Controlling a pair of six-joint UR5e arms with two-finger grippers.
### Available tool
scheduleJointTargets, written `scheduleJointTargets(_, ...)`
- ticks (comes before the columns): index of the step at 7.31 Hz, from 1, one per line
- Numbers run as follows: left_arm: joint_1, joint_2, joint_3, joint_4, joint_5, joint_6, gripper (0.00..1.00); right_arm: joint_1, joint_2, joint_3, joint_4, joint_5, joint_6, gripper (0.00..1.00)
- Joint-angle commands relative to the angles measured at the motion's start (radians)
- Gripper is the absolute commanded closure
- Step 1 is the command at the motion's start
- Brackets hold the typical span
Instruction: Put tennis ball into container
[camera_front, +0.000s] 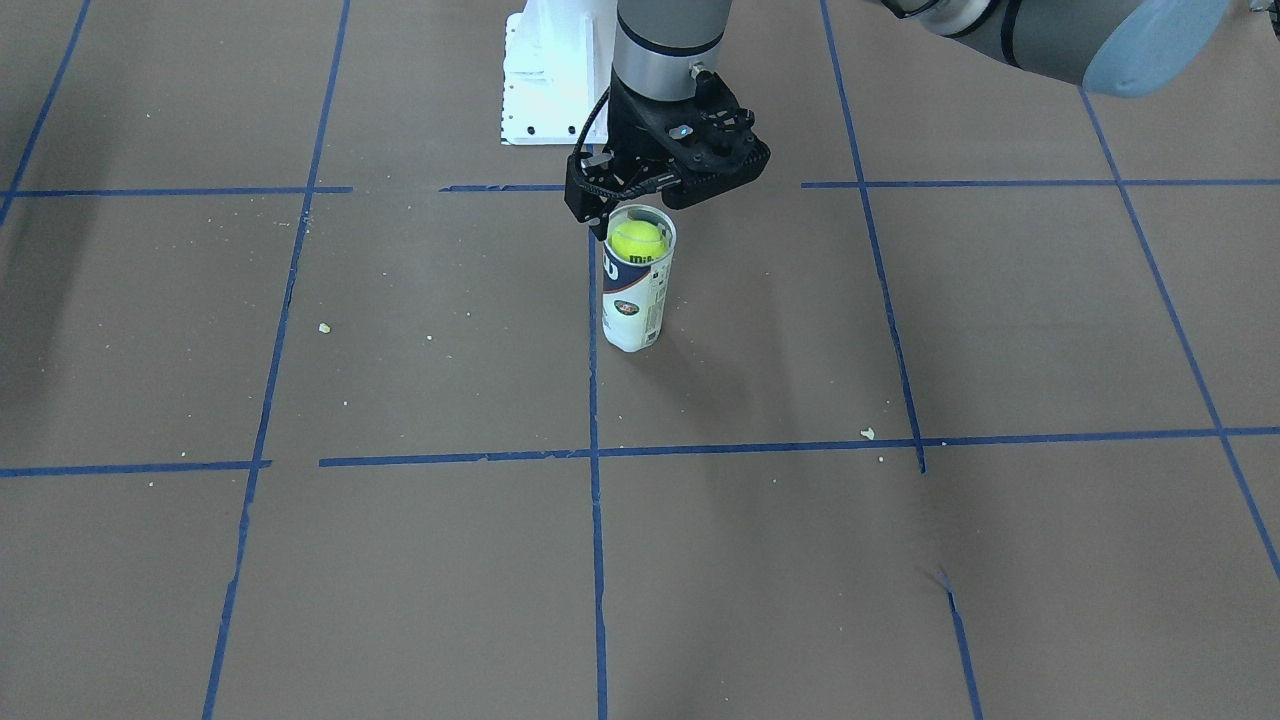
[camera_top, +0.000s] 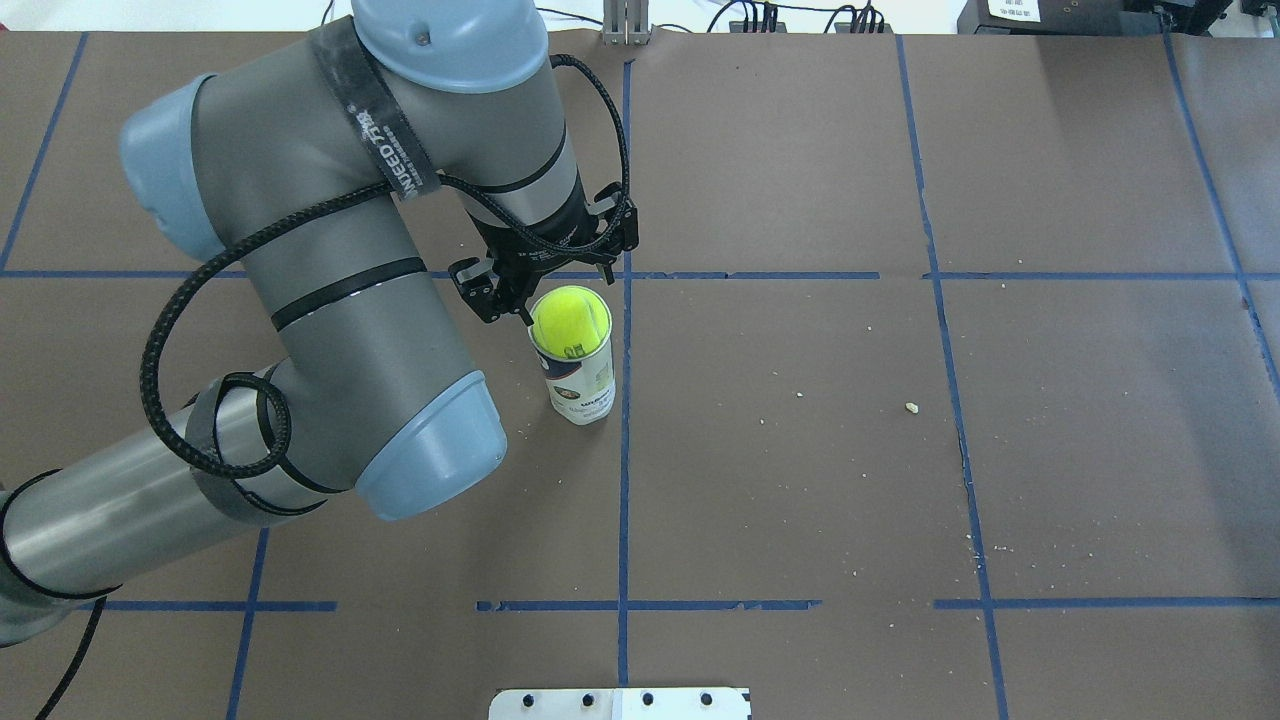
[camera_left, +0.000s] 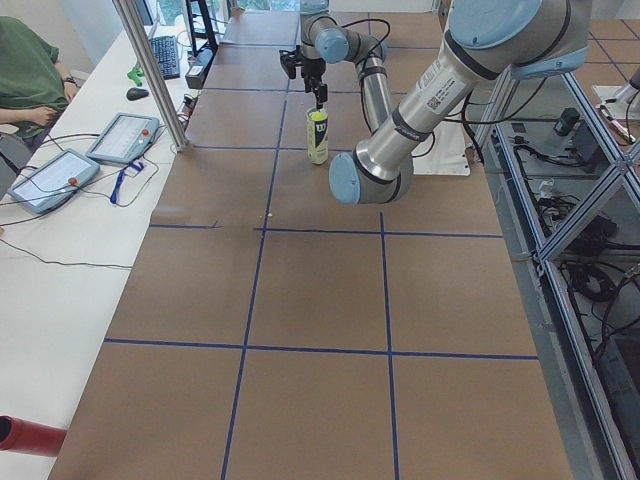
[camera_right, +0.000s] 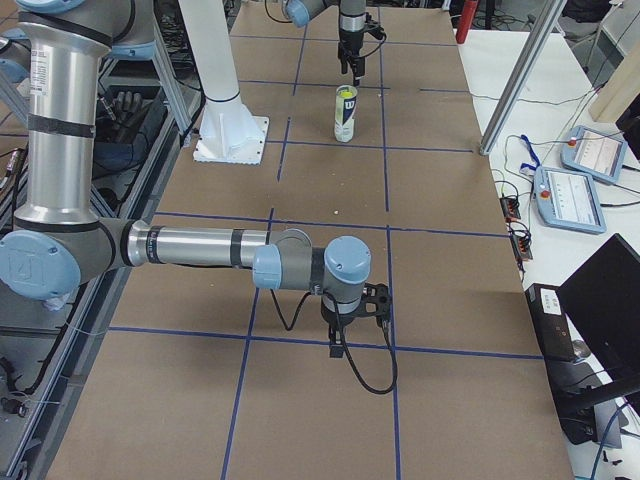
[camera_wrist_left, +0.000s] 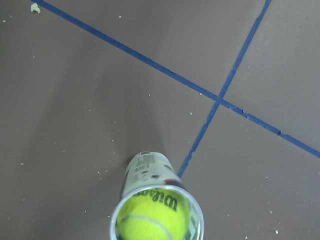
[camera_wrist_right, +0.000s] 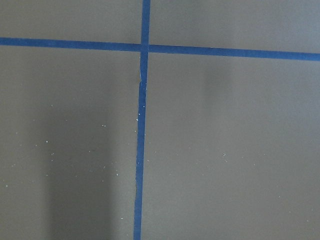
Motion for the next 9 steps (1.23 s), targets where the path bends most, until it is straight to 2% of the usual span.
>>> scheduleJointTargets(1, 0.002, 0.011, -0.016, -0.002, 0.003, 0.017, 0.00, 0.000, 0.000, 0.000, 0.000, 0.000, 0.000, 0.00)
scheduleJointTargets(3, -0.007, 0.148, -0.150, -0.007, 0.001, 0.194, 0.00, 0.000, 0.000, 0.000, 0.000, 0.000, 0.000, 0.00)
scheduleJointTargets(4, -0.023, 0.202, -0.171, -0.028, 0.000, 0.306, 0.00, 0.000, 0.001, 0.000, 0.000, 0.000, 0.000, 0.00)
scheduleJointTargets(6, -0.169, 0.298, -0.177, -0.082, -0.014, 0.558, 0.00, 0.000, 0.000, 0.000, 0.000, 0.000, 0.000, 0.00)
scheduleJointTargets(9, -0.418, 0.540, -0.163, -0.191, -0.165, 1.022, 0.00, 0.000, 0.000, 0.000, 0.000, 0.000, 0.000, 0.00)
